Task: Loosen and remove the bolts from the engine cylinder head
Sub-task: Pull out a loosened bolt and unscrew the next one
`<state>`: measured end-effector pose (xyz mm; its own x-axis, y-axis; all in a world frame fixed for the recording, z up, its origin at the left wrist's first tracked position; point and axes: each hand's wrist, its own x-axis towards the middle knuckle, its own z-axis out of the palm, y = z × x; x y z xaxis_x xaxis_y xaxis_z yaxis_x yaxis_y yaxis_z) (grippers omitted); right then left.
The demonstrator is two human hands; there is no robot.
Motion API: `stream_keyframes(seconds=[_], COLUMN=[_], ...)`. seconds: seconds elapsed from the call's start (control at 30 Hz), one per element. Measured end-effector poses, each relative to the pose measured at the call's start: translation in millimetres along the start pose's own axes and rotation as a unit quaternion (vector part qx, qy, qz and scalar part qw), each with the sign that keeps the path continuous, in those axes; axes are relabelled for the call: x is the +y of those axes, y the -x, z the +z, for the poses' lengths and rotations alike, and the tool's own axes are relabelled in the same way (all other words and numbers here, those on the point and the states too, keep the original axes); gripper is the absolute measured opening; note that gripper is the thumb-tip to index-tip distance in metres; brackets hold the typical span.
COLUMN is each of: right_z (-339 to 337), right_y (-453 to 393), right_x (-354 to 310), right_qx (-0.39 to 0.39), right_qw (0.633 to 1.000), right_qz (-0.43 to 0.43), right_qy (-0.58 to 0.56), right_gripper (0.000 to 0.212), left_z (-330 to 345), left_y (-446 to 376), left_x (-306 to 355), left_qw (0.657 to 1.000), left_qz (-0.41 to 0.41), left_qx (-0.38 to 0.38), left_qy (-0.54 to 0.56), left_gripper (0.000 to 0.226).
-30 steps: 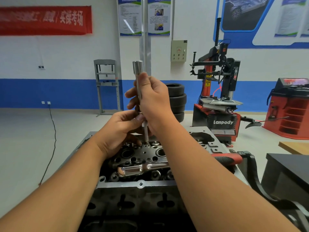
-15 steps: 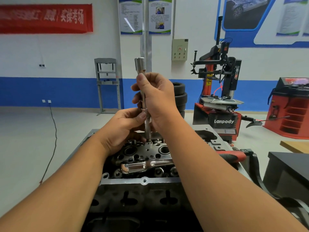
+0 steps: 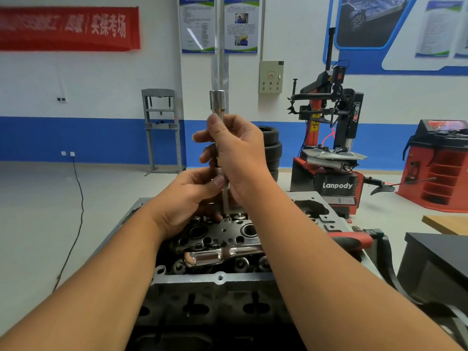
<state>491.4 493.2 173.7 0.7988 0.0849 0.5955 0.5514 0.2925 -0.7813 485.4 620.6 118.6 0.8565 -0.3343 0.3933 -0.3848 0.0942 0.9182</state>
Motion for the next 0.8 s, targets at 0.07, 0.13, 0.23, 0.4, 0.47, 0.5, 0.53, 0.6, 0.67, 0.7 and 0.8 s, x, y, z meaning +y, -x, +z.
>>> stream_keyframes(seconds=[0.07, 0.13, 0.23, 0.4, 0.47, 0.5, 0.53, 0.6, 0.67, 0.7, 0.8], right_z=[0.0, 0.7, 1.4, 0.0, 1.0, 1.3, 1.2, 0.8, 0.1, -0.1, 0.1], right_y=[-0.4, 0.0, 0.7, -1.0, -0.3, 0.2, 0.8, 2.2, 3.6, 4.4, 2.4], right_x=[-0.5, -1.2, 0.1, 1.4, 0.3, 0.0, -0.6, -1.7, -1.8, -1.2, 0.8], right_qx=[-0.006, -0.013, 0.002, 0.018, -0.006, -0.018, -0.027, -0.036, -0.035, -0.032, -0.011], right_qw=[1.000, 1.000, 1.000, 1.000, 1.000, 1.000, 1.000, 0.999, 0.999, 0.999, 1.000], right_qz=[0.000, 0.008, 0.008, -0.002, 0.002, 0.007, 0.011, 0.013, 0.008, 0.004, -0.004], right_qy=[-0.002, -0.023, -0.026, 0.002, 0.009, 0.005, -0.003, -0.022, -0.030, -0.024, -0.001], right_gripper=[0.018, 0.022, 0.020, 0.022, 0.029, 0.033, 0.037, 0.038, 0.028, 0.026, 0.026], left_z=[0.5, 1.4, 2.2, -0.5, -1.8, -1.6, -1.0, 0.5, 2.4, 2.2, 2.5], left_y=[0.6, 1.2, -0.1, -0.9, -1.2, -1.5, -1.3, -0.5, 0.5, 0.6, 0.8], left_x=[-0.5, -1.4, -3.5, -3.6, -5.9, -6.9, -7.2, -5.9, -2.7, -2.7, -1.7], left_qw=[1.000, 0.999, 0.995, 0.997, 0.992, 0.990, 0.987, 0.981, 0.975, 0.974, 0.981], left_qz=[-0.003, 0.016, 0.051, 0.011, 0.001, 0.007, 0.019, 0.037, 0.041, 0.040, 0.034], left_qx=[0.004, 0.020, 0.065, 0.026, 0.006, 0.012, 0.026, 0.061, 0.087, 0.090, 0.072], left_qy=[-0.014, -0.041, -0.064, -0.077, -0.123, -0.143, -0.157, -0.181, -0.202, -0.206, -0.176], left_gripper=[0.022, 0.022, 0.024, 0.022, 0.023, 0.023, 0.022, 0.026, 0.039, 0.043, 0.042])
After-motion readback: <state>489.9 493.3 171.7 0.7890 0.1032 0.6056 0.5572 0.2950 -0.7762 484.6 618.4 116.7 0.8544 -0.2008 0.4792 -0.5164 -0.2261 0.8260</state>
